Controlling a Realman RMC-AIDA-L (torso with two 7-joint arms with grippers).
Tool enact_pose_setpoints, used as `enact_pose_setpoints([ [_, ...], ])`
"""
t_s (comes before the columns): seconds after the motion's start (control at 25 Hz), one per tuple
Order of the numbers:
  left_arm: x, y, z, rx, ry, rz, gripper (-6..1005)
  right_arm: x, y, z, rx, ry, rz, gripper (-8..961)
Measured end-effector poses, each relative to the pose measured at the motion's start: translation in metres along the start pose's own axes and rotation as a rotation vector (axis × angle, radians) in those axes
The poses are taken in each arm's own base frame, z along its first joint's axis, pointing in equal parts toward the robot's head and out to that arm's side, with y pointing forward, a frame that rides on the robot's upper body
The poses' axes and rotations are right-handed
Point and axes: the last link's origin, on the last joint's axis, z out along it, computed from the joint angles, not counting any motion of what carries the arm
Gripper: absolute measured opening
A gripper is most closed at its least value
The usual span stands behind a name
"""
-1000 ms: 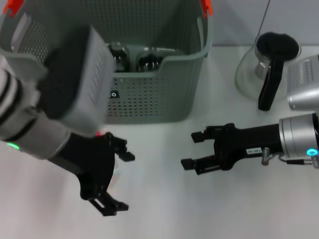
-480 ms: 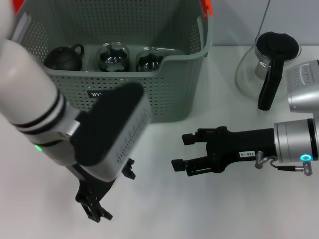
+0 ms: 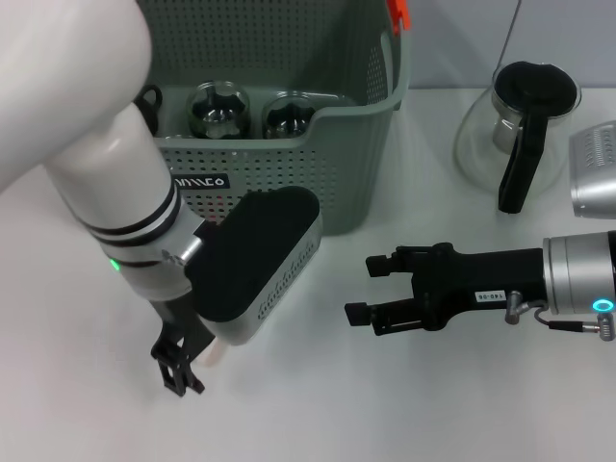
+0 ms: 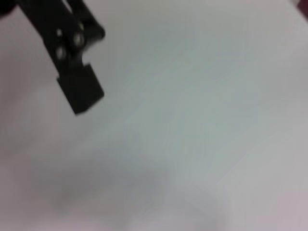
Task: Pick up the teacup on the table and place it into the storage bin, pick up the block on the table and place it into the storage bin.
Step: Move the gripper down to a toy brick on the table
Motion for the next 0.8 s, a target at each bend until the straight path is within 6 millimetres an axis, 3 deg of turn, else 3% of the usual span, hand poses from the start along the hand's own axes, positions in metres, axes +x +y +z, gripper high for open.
enact_pose_setpoints([
  [0.32, -0.006, -0.01, 0.012, -0.004, -0.051, 0.022, 831, -0.002, -0.002, -0.001, 0.014, -0.013, 0.01, 914],
  [0.8, -0.011, -0.008, 0.024, -0.034, -0.085, 0.013, 779, -0.008, -0.004, 0.001, 0.023, -0.021, -0.002, 915],
])
